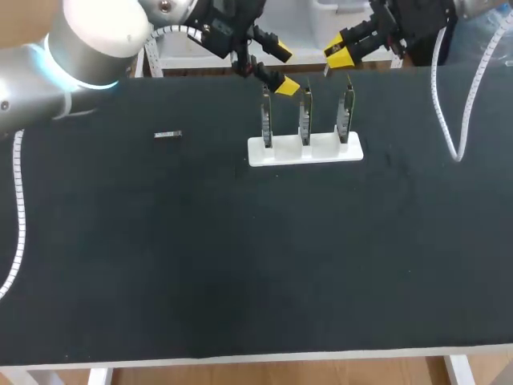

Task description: Pick up the optical module with the left hand, and insert it into the network port with the right hand.

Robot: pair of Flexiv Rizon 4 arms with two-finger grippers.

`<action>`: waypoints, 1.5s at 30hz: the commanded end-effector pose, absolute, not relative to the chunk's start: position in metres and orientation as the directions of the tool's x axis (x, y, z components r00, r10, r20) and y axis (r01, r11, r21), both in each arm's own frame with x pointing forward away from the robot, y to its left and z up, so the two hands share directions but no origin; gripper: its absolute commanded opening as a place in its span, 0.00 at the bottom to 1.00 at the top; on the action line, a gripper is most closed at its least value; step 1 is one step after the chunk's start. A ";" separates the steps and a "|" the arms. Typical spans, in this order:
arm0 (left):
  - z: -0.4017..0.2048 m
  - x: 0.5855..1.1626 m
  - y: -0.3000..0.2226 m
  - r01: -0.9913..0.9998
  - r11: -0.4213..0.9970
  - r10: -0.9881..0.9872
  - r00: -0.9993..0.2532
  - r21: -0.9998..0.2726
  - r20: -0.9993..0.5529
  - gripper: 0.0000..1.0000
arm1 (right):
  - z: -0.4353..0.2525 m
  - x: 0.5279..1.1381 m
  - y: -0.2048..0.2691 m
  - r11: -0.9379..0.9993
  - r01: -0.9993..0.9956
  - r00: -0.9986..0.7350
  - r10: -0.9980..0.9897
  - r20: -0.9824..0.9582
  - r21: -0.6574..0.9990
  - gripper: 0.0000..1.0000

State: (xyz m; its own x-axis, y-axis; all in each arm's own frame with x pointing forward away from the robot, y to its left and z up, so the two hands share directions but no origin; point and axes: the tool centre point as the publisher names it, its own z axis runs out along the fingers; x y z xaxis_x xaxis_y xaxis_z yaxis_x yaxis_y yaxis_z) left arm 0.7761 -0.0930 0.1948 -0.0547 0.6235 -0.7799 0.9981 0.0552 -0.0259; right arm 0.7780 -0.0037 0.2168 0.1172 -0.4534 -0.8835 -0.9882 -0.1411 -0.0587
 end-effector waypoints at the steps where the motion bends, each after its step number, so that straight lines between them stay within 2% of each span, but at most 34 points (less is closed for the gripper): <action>1: 0.197 0.768 -0.091 0.998 0.065 0.620 -0.052 -0.015 -0.783 1.00 | 0.217 0.778 -0.004 -0.140 -0.988 0.117 -0.454 -0.883 -0.059 0.00; 45: 0.198 0.767 -0.092 0.998 0.060 0.614 -0.045 -0.010 -0.788 1.00 | 0.219 0.772 -0.008 -0.143 -0.988 0.117 -0.462 -0.879 -0.056 0.00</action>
